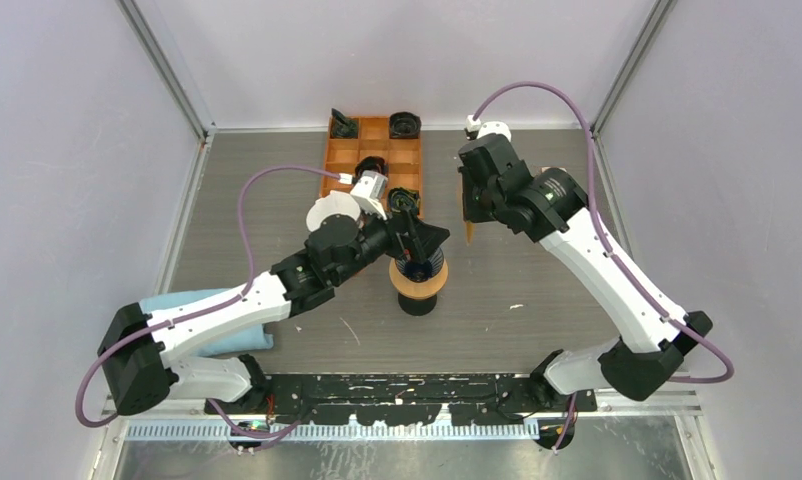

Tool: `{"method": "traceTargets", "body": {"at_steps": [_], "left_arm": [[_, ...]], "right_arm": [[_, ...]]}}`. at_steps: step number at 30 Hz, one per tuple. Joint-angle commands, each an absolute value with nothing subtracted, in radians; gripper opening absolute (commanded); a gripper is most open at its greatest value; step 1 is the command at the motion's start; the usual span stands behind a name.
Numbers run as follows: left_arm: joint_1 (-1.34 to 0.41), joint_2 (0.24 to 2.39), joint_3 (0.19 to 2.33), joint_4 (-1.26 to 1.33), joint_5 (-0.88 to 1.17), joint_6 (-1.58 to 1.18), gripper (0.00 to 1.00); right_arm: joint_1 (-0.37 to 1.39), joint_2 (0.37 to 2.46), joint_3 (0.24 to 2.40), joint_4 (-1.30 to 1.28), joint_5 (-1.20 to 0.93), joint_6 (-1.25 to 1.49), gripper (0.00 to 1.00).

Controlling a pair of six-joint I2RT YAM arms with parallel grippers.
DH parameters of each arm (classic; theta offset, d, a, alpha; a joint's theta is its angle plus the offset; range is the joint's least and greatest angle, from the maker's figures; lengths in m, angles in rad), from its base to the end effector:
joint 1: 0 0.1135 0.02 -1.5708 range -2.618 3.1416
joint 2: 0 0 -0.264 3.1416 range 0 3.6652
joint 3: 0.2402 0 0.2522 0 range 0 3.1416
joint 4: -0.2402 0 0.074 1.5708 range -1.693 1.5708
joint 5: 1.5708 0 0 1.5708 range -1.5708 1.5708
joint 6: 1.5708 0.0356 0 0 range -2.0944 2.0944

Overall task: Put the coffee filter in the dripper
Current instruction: Open the coffee filter.

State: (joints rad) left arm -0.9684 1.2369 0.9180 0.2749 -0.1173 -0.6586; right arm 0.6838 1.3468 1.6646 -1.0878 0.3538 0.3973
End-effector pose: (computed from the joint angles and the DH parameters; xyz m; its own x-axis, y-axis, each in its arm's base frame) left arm 0.1701 -0.2400 0.3383 -0.4800 -0.3747 -0.7932 0.5795 0.5434 -0.6073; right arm 0.2035 0.1499 0.4297 -0.6523 -0.0634 -0.7553 -0.1599 0.9856 0.0554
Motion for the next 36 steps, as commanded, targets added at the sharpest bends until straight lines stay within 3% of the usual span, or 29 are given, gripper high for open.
{"method": "traceTargets", "body": {"at_steps": [1,23,36], "left_arm": [[-0.984,1.257,0.963,0.404,-0.159,-0.612,0.96],[-1.052,1.377,0.951,0.551,-0.290,-0.606,0.99],[-1.057,1.374,0.969,0.436,-0.456,-0.589,0.89]], "right_arm": [[0.722,1.391,1.749,-1.198,0.512,0.408,0.01],[0.819,1.506,1.863,-1.294,0.574,0.476,0.01],[0.820,1.470,1.844,-1.278,0.542,0.464,0.01]]}}
